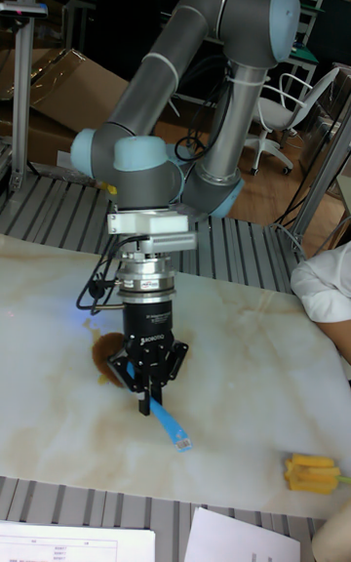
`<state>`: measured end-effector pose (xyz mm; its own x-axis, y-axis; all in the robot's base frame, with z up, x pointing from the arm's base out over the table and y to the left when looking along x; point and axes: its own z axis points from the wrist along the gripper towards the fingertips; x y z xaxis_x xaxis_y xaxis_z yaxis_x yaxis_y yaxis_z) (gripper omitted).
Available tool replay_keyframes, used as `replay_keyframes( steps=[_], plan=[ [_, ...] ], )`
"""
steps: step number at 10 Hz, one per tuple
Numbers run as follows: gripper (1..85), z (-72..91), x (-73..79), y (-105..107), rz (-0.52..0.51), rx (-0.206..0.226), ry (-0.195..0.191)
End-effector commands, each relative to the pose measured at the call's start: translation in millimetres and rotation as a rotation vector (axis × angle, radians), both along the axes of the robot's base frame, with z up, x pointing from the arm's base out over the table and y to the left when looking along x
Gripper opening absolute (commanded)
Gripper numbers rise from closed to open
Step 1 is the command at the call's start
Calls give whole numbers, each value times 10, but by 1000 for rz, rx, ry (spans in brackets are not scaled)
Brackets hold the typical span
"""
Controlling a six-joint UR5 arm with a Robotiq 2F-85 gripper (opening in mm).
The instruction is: Scrub the table with a brush
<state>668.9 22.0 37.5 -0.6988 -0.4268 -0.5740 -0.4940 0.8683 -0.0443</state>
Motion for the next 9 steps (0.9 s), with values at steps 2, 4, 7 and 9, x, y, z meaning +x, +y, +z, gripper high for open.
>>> replay_keyframes(
  steps=[2,4,7,9],
  plan=[
    [13,183,114,359,-80,37,11],
    [13,202,109,232,-55,4,19],
    [13,79,-98,-201,13,-9,22],
    [13,20,-259,-464,41,-24,25]
  ],
)
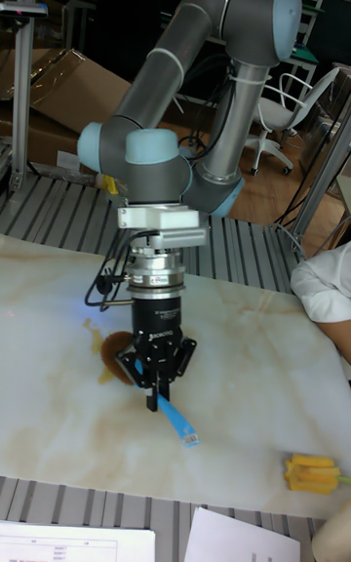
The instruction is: Scrub the table with a brush
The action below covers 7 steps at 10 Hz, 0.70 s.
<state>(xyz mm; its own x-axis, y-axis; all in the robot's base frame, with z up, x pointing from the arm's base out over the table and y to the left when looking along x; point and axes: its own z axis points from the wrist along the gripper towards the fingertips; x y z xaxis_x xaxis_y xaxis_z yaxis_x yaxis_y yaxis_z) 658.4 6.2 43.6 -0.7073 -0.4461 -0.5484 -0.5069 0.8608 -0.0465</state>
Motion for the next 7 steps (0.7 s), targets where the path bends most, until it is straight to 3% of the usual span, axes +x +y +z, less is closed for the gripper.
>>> replay_keyframes(
  steps=[1,3,5,7],
  plan=[
    [13,-33,-282,-426,41,-2,11],
    [13,-31,-471,-594,40,-2,24],
    [13,-43,-540,-619,37,14,17],
    [13,17,-393,-375,32,77,-20]
  ],
)
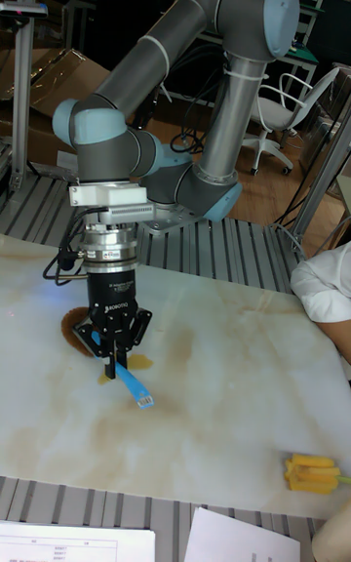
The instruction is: Scrub the table with a brush
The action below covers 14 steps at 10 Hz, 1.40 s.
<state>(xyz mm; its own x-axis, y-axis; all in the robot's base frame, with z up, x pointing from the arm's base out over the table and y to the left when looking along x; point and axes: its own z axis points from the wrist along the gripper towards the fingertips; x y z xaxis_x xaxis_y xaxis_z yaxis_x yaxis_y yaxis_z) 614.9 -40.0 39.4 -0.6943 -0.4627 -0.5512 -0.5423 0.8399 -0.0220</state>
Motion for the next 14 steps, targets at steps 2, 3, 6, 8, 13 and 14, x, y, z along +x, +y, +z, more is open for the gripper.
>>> replay_keyframes(
  steps=[2,3,6,8,13,14],
  plan=[
    [13,110,279,453,-22,96,-54],
    [13,133,376,630,-33,114,-66],
    [13,251,617,1100,-93,119,-70],
    [13,324,680,1138,-96,71,-72],
    [13,293,595,329,75,29,-104],
    [13,251,576,296,85,56,-115]
  ],
)
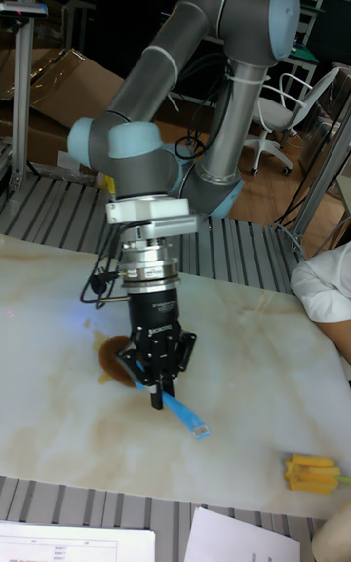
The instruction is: Scrub the table with a brush
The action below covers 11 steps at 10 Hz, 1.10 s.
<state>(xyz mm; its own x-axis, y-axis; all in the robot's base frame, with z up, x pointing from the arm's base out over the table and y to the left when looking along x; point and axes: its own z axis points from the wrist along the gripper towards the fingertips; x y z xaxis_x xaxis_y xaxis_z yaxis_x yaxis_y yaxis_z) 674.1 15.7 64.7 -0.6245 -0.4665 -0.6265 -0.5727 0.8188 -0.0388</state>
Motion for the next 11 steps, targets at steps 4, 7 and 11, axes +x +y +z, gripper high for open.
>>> replay_keyframes(
  steps=[4,7,11],
  plan=[
    [13,-179,-159,76,-43,87,-24],
    [13,-225,-158,519,-143,125,-35],
    [13,-108,-84,608,-185,96,-20]
  ],
)
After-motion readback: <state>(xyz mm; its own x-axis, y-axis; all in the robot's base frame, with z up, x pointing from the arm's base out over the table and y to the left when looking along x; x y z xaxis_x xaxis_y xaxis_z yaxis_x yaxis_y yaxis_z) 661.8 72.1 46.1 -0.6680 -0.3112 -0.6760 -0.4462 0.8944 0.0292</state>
